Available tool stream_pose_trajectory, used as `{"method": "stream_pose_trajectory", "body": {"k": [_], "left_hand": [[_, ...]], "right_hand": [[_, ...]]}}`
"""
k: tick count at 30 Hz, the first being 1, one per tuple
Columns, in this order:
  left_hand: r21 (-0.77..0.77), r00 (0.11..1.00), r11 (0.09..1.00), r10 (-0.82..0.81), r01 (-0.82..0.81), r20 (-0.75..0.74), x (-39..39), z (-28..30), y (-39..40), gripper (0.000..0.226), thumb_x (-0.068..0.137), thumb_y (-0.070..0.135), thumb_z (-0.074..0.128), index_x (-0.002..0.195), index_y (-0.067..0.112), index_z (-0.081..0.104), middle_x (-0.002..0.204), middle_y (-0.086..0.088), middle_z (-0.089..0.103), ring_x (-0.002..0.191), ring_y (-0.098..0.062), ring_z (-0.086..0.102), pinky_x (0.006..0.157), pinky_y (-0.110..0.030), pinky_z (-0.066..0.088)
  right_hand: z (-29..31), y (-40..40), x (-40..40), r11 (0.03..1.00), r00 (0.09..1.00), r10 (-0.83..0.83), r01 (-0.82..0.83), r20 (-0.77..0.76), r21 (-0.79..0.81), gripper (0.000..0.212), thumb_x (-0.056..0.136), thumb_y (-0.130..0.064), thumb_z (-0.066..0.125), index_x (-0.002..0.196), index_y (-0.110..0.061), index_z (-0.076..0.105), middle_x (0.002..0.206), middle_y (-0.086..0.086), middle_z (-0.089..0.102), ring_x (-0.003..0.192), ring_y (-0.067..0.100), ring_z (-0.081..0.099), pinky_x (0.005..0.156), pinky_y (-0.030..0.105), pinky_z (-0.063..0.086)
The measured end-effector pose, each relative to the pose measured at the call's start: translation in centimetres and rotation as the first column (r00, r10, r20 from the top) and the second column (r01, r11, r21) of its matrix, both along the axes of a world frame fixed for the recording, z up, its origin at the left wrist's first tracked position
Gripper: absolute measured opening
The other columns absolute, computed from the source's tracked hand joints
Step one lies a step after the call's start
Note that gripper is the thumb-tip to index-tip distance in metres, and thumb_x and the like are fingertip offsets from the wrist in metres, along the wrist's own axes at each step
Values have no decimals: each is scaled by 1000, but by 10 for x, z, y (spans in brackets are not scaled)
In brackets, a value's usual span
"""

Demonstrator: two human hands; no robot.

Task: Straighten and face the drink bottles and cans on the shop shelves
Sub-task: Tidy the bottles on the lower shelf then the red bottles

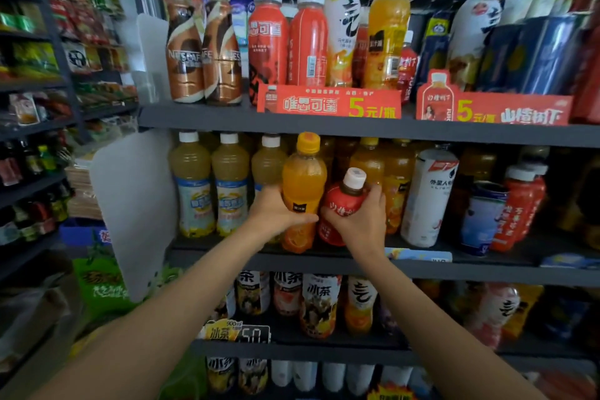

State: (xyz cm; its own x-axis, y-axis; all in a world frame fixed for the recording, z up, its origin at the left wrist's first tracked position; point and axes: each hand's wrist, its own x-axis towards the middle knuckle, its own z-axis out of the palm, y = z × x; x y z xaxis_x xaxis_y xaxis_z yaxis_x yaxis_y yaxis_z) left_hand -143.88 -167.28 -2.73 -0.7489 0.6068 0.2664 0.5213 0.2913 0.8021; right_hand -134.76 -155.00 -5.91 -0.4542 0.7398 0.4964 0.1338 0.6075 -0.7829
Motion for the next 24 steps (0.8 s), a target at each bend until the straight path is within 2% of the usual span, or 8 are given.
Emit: {"method": "stream_pose_trajectory", "body": {"k": [4, 7, 10, 14, 19, 22, 24], "left_hand": [[-9, 997, 997, 76, -76, 1, 3, -7, 36, 55, 65, 30, 83, 111, 12, 60, 112, -9, 64, 106, -25, 60, 91, -41, 49], [-89, 983, 980, 175, -178, -48, -1, -10, 53, 47, 74, 34, 76, 111, 12, 57, 111, -10, 64, 105, -27, 59, 87, -36, 48], [-67, 960, 959, 270, -275, -76, -3, -15, 61, 42, 81, 31, 70, 113, 10, 53, 110, -10, 63, 103, -27, 60, 81, -33, 45], [-12, 971, 972, 234, -235, -47, -12, -16, 64, 38, 86, 23, 66, 115, 5, 51, 111, -12, 62, 107, -28, 58, 77, -27, 39], [-50, 978, 977, 206, -206, -21, -15, -18, 69, 44, 87, 21, 63, 123, 4, 44, 117, -14, 59, 111, -29, 56, 87, -33, 42], [-227, 959, 933, 259, -280, -117, -8, -13, 60, 28, 91, 25, 57, 111, 6, 54, 110, -13, 63, 101, -28, 60, 76, -32, 44], [-211, 921, 909, 310, -360, -235, 3, -10, 43, 18, 93, 23, 53, 102, 9, 61, 103, -9, 65, 94, -25, 62, 68, -31, 44]], "right_hand": [[16, 8, 23, 998, 1000, -2, 3, -14, 62, 80, 61, -34, 84, 124, -14, 38, 120, 6, 45, 111, 23, 48, 87, 33, 42], [17, 11, 33, 997, 999, 30, -33, 44, 66, 78, 61, -35, 84, 122, -15, 40, 120, 5, 47, 109, 23, 51, 89, 39, 47], [10, 12, 36, 997, 994, 57, -62, 93, 52, 78, 61, -35, 84, 122, -15, 40, 121, 5, 49, 111, 23, 51, 91, 41, 48], [1, 16, 33, 994, 987, 94, -99, 129, 37, 80, 61, -36, 84, 124, -16, 39, 123, 4, 50, 113, 23, 50, 94, 41, 47], [-2, 18, 34, 986, 981, 163, -166, 108, 13, 81, 61, -34, 85, 125, -18, 39, 123, 2, 50, 115, 20, 49, 96, 39, 46], [4, 17, 41, 971, 969, 234, -237, 80, 24, 76, 61, -33, 85, 121, -24, 38, 119, -3, 51, 111, 15, 51, 93, 34, 48], [14, 15, 46, 953, 953, 302, -303, 37, 18, 72, 63, -32, 85, 117, -30, 37, 112, -9, 51, 104, 10, 52, 88, 28, 48]]}}
